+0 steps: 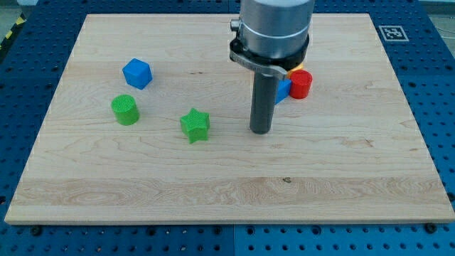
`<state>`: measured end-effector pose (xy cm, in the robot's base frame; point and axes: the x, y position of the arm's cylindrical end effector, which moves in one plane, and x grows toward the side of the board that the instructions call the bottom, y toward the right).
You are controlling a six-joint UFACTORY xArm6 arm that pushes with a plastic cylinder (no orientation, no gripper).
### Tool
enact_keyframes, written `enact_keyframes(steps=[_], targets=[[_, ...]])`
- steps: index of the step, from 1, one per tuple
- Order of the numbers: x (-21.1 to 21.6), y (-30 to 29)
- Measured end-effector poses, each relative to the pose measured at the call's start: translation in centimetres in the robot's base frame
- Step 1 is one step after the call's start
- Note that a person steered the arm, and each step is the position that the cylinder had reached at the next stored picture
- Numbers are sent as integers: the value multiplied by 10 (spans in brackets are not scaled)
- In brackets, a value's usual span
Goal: Move the green star parallel right to the green circle
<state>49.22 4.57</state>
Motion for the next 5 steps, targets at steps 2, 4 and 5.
enact_keyframes(steps=[2, 4, 5], targets=[[31, -43], [52, -103], [35, -123]])
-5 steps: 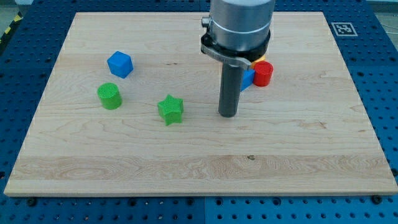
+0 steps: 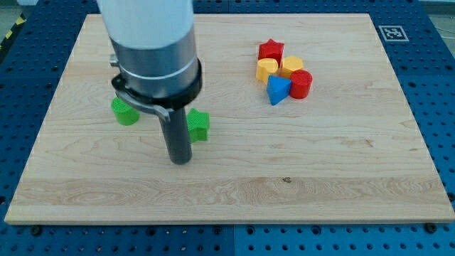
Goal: Move the green star parallel right to the green circle
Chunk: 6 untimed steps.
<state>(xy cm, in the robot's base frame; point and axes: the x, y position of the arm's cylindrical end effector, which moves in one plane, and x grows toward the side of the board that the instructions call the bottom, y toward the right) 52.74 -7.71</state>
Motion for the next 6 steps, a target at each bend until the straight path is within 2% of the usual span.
enact_keyframes(steps=[1, 2, 3, 6], targets=[[-26, 2], [-32, 7], [-62, 7], [-55, 27]])
